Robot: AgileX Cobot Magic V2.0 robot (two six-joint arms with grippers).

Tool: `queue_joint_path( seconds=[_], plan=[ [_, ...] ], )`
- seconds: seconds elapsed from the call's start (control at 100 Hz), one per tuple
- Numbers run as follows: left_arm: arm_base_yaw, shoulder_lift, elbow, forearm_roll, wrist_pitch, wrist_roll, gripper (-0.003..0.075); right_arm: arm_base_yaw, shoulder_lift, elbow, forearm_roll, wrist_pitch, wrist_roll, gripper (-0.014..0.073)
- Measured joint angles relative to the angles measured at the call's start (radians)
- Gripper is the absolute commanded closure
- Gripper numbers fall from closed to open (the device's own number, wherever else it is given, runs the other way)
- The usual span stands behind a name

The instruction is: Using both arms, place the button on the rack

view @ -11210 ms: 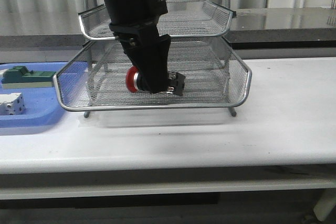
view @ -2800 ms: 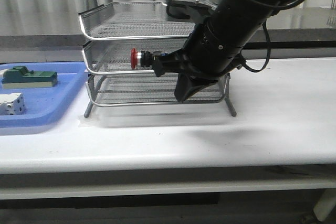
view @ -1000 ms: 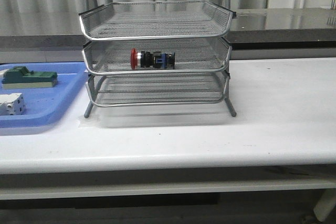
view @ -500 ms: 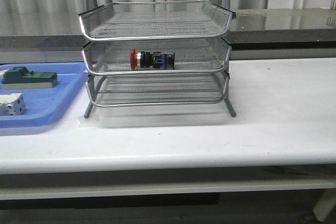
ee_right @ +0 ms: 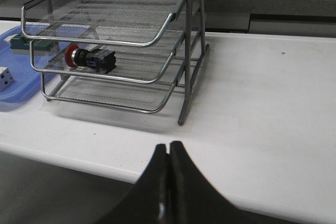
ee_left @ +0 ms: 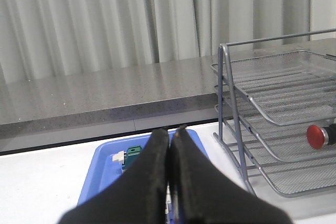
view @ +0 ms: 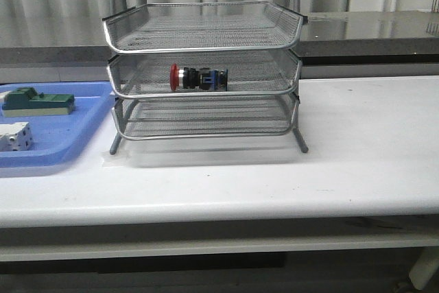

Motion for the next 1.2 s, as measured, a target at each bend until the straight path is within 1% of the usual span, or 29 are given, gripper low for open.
queue_joint_path(
  seconds=[0.1,0.36,0.49,0.81,0.99,1.2],
  plan=[
    [0.000,0.000,0.000,0.000,0.000,0.000,0.0741,-0.023,-0.098,0.055,-0.037,-0.004,0.026,0.0650],
    [0.000,0.000,0.000,0.000,0.000,0.000,0.0741,-0.119,-0.316,0.170,-0.076,-0.006,0.045,0.0650],
    [0.000,0.000,0.000,0.000,0.000,0.000,0.0741,-0.142,-0.398,0.209,-0.141,-0.008,0.105,0.0650],
    [0.000,0.000,0.000,0.000,0.000,0.000,0.0741,-0.142,-0.409,0.273,-0.312,-0.026,0.287,0.0650],
    [0.000,0.000,0.000,0.000,0.000,0.000,0.0741,-0.142,-0.409,0.313,-0.332,-0.095,0.309,0.0650],
    [0.000,0.000,0.000,0.000,0.000,0.000,0.0741,-0.142,-0.409,0.317,-0.335,-0.113,0.311,0.0650]
  ],
)
